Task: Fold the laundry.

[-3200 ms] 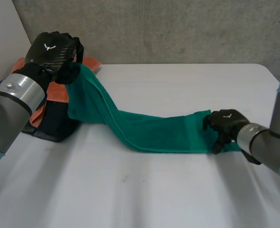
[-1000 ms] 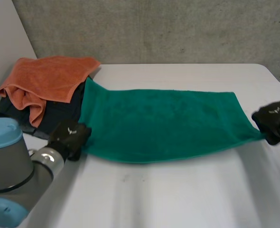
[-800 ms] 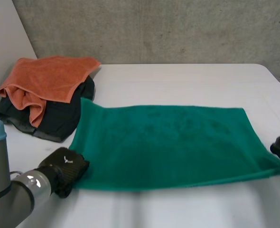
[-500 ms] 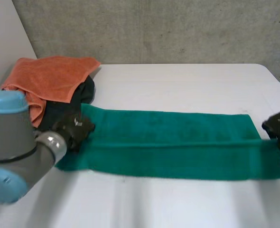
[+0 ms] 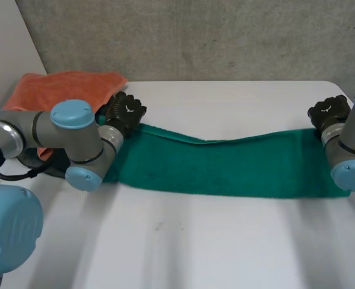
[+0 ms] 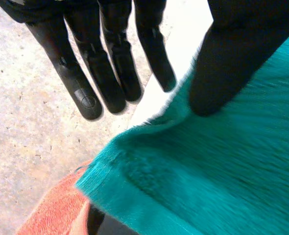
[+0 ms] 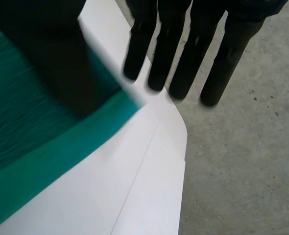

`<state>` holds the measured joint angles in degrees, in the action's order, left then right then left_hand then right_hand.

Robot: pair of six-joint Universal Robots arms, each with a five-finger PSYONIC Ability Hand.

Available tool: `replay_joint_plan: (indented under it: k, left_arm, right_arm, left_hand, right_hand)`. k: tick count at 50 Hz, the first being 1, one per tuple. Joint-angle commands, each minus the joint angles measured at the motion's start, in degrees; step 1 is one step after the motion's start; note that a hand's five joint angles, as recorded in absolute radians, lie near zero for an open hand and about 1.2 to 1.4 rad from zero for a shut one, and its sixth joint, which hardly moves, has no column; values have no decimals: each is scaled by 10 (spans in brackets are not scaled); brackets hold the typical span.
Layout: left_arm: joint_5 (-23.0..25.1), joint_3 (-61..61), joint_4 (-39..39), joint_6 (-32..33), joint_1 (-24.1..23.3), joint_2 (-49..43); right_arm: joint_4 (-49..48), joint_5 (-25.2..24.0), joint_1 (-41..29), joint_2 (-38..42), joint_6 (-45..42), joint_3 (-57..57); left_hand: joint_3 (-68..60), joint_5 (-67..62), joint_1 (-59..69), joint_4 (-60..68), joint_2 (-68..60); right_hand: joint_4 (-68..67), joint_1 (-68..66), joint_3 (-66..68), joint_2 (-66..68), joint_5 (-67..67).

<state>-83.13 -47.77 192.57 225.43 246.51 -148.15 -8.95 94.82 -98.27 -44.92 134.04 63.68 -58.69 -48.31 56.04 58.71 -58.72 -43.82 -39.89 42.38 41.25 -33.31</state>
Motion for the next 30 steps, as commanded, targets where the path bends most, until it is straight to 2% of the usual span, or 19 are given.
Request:
replay_joint_plan:
  k: [1, 5, 7, 11, 15, 17, 26, 28, 30]
  left_arm:
    - [-14, 8, 6, -3, -20, -5]
    - [-17, -16, 4, -6, -33, 9]
    - [-21, -44, 2, -8, -32, 45]
    - [-19, -115, 5, -19, -31, 108]
    - [-19, -173, 5, -43, -28, 154]
    - [-19, -201, 5, -63, -27, 176]
    - [-16, -250, 6, -104, -20, 195]
    - [-16, -254, 6, -104, -20, 195]
    - [-16, -259, 6, -104, -20, 196]
  right_arm:
    - [-1, 28, -12, 5, 15, -7]
    - [19, 23, -7, -46, 39, 36]
    - [38, 15, -2, -71, 45, 60]
    - [116, -61, 25, -133, 54, 135]
    - [170, -129, 60, -153, 71, 192]
    - [178, -147, 76, -154, 76, 209]
    - [126, -164, 116, -146, 95, 245]
    - [111, -165, 122, -143, 96, 246]
    - [100, -163, 124, -138, 95, 248]
  left_hand:
    - [487, 483, -460, -487, 487]
    - [487, 483, -460, -487, 487]
    - [487, 483, -460, -487, 487]
    - [487, 483, -460, -487, 487]
    - [487, 483, -460, -487, 487]
    - [487, 483, -460, -487, 487]
    - [487, 483, -460, -487, 487]
    - [487, 483, -460, -487, 487]
    - [487, 483, -460, -487, 487]
  right_hand:
    - [338, 299, -324, -313, 333]
    - [338, 299, -324, -313, 333]
    - [338, 299, -324, -313, 333]
    - [338, 299, -324, -313, 333]
    - [265, 226, -251, -240, 260]
    - [247, 207, -232, -221, 242]
    - [156, 117, -141, -130, 151]
    - [92, 53, -78, -66, 87]
    - [-62, -101, 76, 88, -67]
